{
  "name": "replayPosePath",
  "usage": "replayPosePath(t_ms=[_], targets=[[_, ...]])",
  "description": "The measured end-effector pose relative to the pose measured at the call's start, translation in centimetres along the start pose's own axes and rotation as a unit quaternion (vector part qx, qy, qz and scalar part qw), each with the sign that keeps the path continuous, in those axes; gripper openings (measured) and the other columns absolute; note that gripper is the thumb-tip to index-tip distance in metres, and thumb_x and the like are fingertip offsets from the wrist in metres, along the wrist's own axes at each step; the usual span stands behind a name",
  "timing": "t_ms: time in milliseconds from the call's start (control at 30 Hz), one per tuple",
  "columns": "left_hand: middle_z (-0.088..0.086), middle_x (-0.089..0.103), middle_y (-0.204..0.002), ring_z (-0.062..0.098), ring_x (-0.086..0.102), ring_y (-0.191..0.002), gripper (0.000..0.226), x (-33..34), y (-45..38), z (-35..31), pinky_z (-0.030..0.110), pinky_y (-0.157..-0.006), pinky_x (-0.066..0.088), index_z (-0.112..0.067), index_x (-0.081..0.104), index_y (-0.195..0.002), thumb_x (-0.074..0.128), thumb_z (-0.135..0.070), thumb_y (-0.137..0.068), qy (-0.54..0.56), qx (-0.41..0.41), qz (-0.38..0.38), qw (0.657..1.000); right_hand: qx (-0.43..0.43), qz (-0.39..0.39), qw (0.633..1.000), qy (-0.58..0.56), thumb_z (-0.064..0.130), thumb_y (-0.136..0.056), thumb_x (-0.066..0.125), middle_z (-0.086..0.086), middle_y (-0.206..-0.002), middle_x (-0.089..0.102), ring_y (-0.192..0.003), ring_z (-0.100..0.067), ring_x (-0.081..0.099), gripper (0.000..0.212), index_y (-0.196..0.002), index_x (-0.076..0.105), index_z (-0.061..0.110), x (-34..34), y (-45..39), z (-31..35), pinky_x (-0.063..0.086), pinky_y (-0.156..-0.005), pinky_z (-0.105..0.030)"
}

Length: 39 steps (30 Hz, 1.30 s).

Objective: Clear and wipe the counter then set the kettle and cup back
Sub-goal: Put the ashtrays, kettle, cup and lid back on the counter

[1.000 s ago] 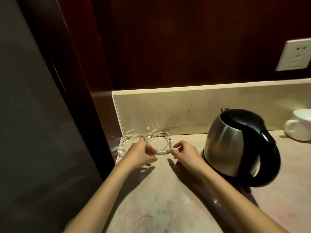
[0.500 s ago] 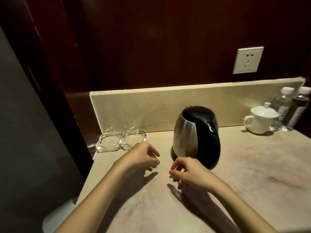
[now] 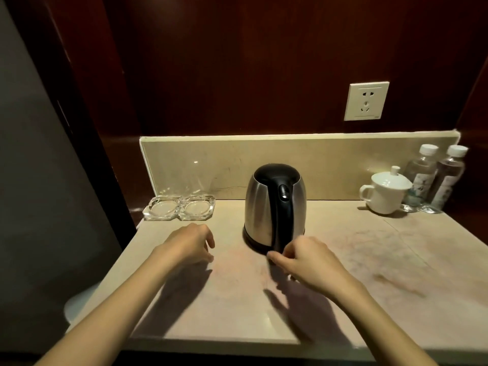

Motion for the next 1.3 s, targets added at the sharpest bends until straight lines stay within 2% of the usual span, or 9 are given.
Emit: replayPosePath(t_ms=[200, 300, 567, 700, 833, 933, 1100, 1167, 1300], targets=[[-0.008, 0.071, -0.1, 0.01, 0.062, -0.086, 0.036, -0.1, 0.0, -0.3, 0.023, -0.074, 0.047, -0.022, 0.067, -0.11, 0.073, -0.035, -0.077, 0.043, -0.022, -0.023, 0.999, 0.016, -0.134, 0.991, 0.016, 0.065, -0.079, 0.058, 0.002, -0.083, 0.061, -0.08, -0.022, 0.061, 0.048, -0.091, 0.052, 0.019, -2.5, -1.2, 0.1, 0.054, -0.069, -0.037], [-0.001, 0.073, -0.098, 0.005, 0.064, -0.07, 0.043, -0.8, -1.0, -1.1, 0.017, -0.059, 0.05, -0.013, 0.063, -0.116, 0.075, -0.03, -0.079, 0.158, -0.014, -0.014, 0.987, -0.01, -0.133, 0.99, -0.039, 0.053, -0.079, 0.064, -0.001, -0.084, 0.062, -0.08, -0.022, 0.063, 0.04, -0.093, 0.055, 0.017, -2.2, -1.7, 0.6, 0.056, -0.07, -0.039], [-0.005, 0.066, -0.111, 0.009, 0.071, -0.078, 0.072, -2.8, -5.2, -2.6, 0.024, -0.062, 0.057, -0.013, 0.053, -0.131, 0.079, -0.042, -0.072, 0.283, 0.054, 0.021, 0.957, 0.01, -0.119, 0.992, -0.03, 0.038, -0.076, 0.065, 0.003, -0.08, 0.064, -0.077, -0.019, 0.059, 0.022, -0.084, 0.058, 0.019, -5.8, -1.2, -3.6, 0.044, -0.066, -0.031], [-0.007, 0.062, -0.118, 0.008, 0.071, -0.076, 0.079, -2.5, -7.2, -5.6, 0.02, -0.057, 0.054, -0.017, 0.046, -0.138, 0.08, -0.041, -0.071, 0.296, 0.106, 0.039, 0.948, 0.053, -0.135, 0.988, -0.049, 0.033, -0.076, 0.065, 0.007, -0.084, 0.064, -0.074, -0.013, 0.058, 0.017, -0.088, 0.057, 0.024, -7.6, -1.9, -7.5, 0.043, -0.063, -0.028], [-0.01, 0.066, -0.101, 0.006, 0.068, -0.06, 0.062, -1.7, -7.9, -9.2, 0.015, -0.053, 0.048, -0.03, 0.053, -0.124, 0.083, -0.037, -0.069, 0.296, 0.152, 0.029, 0.943, 0.069, -0.161, 0.983, -0.053, 0.029, -0.086, 0.065, 0.006, -0.098, 0.065, -0.076, -0.012, 0.061, 0.025, -0.109, 0.06, 0.022, -8.9, -3.2, -10.6, 0.047, -0.072, -0.032], [-0.016, 0.059, -0.098, 0.01, 0.07, -0.06, 0.054, -1.2, -8.5, -11.2, 0.02, -0.057, 0.054, -0.032, 0.053, -0.108, 0.084, -0.04, -0.065, 0.297, 0.153, 0.009, 0.943, 0.064, -0.181, 0.979, -0.068, 0.022, -0.087, 0.065, 0.006, -0.094, 0.066, -0.066, -0.009, 0.065, 0.025, -0.112, 0.062, 0.021, -9.9, -4.3, -12.4, 0.048, -0.069, -0.027], [-0.01, 0.063, -0.111, 0.013, 0.07, -0.055, 0.076, -0.8, -10.5, -12.4, 0.034, -0.066, 0.059, -0.026, 0.052, -0.122, 0.081, -0.057, -0.058, 0.294, 0.129, -0.006, 0.947, 0.05, -0.19, 0.977, -0.085, 0.014, -0.088, 0.064, 0.004, -0.094, 0.065, -0.068, -0.011, 0.066, 0.029, -0.116, 0.062, 0.021, -10.9, -7.0, -14.4, 0.047, -0.07, -0.024], [-0.006, 0.065, -0.106, 0.011, 0.07, -0.056, 0.08, -0.8, -11.3, -12.9, 0.029, -0.065, 0.058, -0.025, 0.053, -0.123, 0.078, -0.062, -0.057, 0.281, 0.125, -0.021, 0.951, 0.046, -0.193, 0.976, -0.084, 0.013, -0.089, 0.063, 0.004, -0.095, 0.064, -0.08, -0.018, 0.067, 0.031, -0.119, 0.062, 0.018, -11.2, -8.2, -15.1, 0.048, -0.076, -0.028], [-0.007, 0.064, -0.115, 0.003, 0.066, -0.059, 0.076, -1.0, -12.4, -14.2, 0.017, -0.06, 0.05, -0.025, 0.054, -0.123, 0.074, -0.066, -0.061, 0.249, 0.118, -0.051, 0.96, 0.045, -0.192, 0.976, -0.096, 0.013, -0.09, 0.063, -0.003, -0.096, 0.067, -0.068, -0.013, 0.069, 0.032, -0.121, 0.06, 0.017, -11.7, -10.2, -16.5, 0.054, -0.075, -0.032]])
Point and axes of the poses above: each hand's wrist, its own y-axis away from the middle knuckle, its own x-axis out of the palm, z = x × y, the point moved 2 cm from there along -y, towards the middle knuckle
